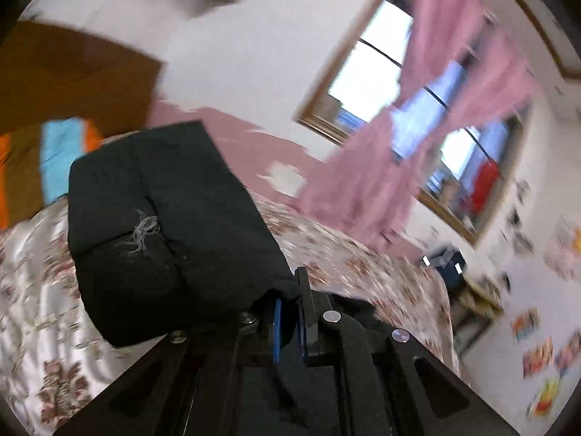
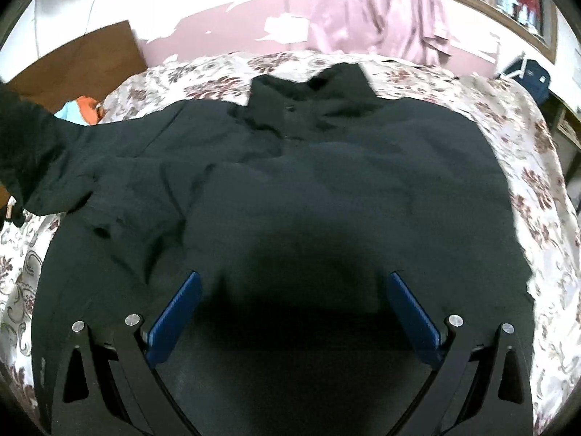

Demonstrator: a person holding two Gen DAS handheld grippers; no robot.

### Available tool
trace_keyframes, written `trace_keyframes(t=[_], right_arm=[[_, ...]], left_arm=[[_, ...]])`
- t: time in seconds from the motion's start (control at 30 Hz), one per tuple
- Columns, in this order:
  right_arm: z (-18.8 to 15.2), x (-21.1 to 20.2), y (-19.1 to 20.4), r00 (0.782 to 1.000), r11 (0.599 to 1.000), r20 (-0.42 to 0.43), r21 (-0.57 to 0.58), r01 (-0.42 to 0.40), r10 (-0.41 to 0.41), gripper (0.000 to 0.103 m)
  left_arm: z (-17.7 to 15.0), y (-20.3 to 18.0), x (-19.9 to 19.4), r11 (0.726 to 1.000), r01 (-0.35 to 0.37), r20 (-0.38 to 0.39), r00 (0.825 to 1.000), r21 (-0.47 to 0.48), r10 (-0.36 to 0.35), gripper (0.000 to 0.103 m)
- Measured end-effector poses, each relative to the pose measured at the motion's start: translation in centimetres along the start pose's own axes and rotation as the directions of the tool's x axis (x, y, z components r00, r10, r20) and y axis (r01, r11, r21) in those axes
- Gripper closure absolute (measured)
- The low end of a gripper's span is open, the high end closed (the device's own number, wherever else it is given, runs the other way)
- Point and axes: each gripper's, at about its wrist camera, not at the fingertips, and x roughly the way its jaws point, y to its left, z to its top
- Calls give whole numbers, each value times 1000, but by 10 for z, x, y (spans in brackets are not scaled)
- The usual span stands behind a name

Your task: Fold large clothes

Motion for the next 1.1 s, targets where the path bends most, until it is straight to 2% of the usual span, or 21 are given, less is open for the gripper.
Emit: trace_keyframes(t=[0.1,0.23,0.33,0.43,0.5,0.57,0.7,0.77,0.83,0.9,0.93,0.97,1.03,1.1], right_arm=[[-6,-14,-23,1000,1000,22,10,17,-17,3],[-12,-31,-48,997,998,51,4,62,-62,3],[-16,-45,-71,992,995,69,9,104,-104,3],[-19,-56,-90,989,991,68,15,132,-133,3],[-21,-62,-101,986,988,67,20,152,-153,3],[-23,-64,-109,983,985,71,25,168,-169,3],[-28,-60,-117,977,979,50,31,204,-205,3],[-27,-56,-115,979,979,41,29,200,-201,3],[-28,-56,-110,980,981,40,24,192,-193,3],[-29,-57,-105,984,985,41,25,171,-172,3],[-29,-57,-103,987,987,42,29,155,-157,3],[-30,-57,-101,989,989,42,34,144,-145,3],[-29,-57,-98,995,995,39,52,90,-92,3],[-31,-55,-94,999,997,37,74,33,-36,3]], left_arm=[[-17,-41,13,995,70,-55,996,71,-66,96],[-47,-86,40,983,143,-141,982,114,-127,96],[-77,-110,60,975,187,-205,966,120,-160,96],[-112,-129,84,968,219,-283,942,119,-178,96],[-134,-135,95,967,217,-324,932,131,-165,96],[-160,-140,105,968,187,-351,929,165,-120,96],[-204,-142,113,964,148,-416,908,221,-44,96],[-219,-137,115,968,132,-465,885,215,-18,95],[-228,-129,115,974,134,-514,857,181,-22,93],[-232,-125,118,977,152,-532,845,148,-51,81],[-233,-122,113,976,175,-538,839,130,-79,66],[-234,-122,110,974,194,-536,838,120,-101,40],[-234,-121,97,965,240,-501,851,105,-157,15],[-233,-125,89,957,262,-495,853,126,-168,14]])
